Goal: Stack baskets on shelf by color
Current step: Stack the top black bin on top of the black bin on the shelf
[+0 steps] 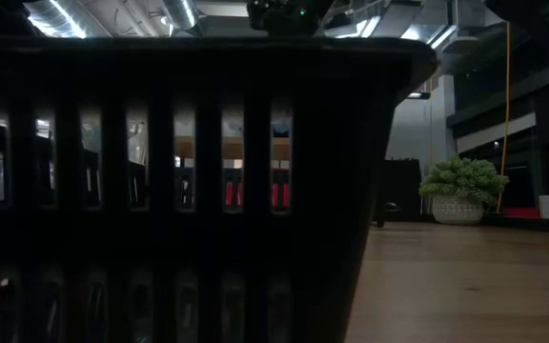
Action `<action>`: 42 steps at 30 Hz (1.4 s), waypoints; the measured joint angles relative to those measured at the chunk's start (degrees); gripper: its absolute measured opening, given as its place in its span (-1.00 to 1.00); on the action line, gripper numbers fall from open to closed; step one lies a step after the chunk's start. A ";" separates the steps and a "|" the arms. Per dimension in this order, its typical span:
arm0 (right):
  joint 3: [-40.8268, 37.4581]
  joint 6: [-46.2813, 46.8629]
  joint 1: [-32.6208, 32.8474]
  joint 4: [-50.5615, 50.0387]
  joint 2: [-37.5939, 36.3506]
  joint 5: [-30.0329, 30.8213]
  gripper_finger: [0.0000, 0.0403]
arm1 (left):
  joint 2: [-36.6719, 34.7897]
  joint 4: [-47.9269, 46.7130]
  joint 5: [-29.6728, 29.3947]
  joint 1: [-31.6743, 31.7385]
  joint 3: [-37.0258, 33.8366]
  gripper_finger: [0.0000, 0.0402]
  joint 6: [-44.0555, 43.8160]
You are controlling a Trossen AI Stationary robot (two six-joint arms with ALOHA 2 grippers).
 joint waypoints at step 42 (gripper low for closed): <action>0.54 2.80 0.36 -1.43 -0.55 4.14 -0.46 | 0.02 -0.49 -0.46 0.02 -0.01 -1.00 1.32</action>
